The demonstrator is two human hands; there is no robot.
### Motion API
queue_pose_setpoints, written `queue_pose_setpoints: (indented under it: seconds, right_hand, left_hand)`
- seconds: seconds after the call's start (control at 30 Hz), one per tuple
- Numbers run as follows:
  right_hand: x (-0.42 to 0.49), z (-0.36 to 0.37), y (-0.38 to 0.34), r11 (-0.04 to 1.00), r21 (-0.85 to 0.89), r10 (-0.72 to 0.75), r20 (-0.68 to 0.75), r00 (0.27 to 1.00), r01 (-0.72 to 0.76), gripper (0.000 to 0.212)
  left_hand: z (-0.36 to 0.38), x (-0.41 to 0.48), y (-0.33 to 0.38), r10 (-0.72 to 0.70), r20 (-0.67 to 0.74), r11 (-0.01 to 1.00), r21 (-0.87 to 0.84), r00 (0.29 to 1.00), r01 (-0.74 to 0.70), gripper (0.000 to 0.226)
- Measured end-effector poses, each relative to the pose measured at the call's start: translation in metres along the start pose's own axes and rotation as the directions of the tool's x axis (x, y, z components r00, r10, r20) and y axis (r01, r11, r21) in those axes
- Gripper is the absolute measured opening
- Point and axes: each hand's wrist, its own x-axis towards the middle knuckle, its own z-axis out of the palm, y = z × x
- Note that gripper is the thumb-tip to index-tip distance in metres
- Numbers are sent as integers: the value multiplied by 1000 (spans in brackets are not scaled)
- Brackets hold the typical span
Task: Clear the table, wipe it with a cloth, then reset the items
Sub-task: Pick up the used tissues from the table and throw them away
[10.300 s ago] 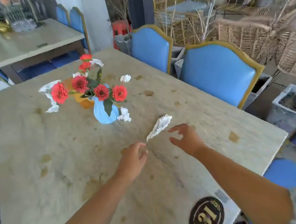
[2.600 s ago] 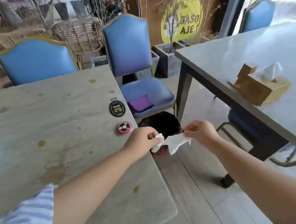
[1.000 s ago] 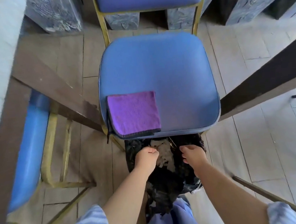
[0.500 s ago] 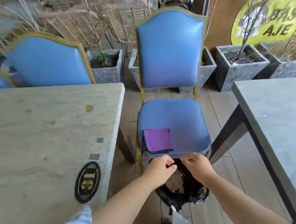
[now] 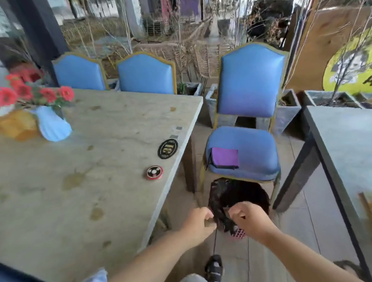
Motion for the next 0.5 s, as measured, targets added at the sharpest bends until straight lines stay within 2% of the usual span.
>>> queue_pose_setpoints:
  seconds: [0.2, 0.37, 0.5]
  right_hand:
    - [-47, 28, -63, 987, -108, -108, 89, 990, 118, 24]
    - [-57, 44, -162, 937, -78, -334, 78, 940, 339, 22]
    - [-56, 88, -234, 916, -23, -398, 67, 915, 401, 20]
  left_hand:
    - [-31, -100, -32, -56, -115, 997, 37, 992, 60, 38]
    - [-109, -156, -66, -50, -279, 996, 52, 959, 67, 36]
    - [-172, -189, -114, -96, -321, 988, 83, 942, 129, 39]
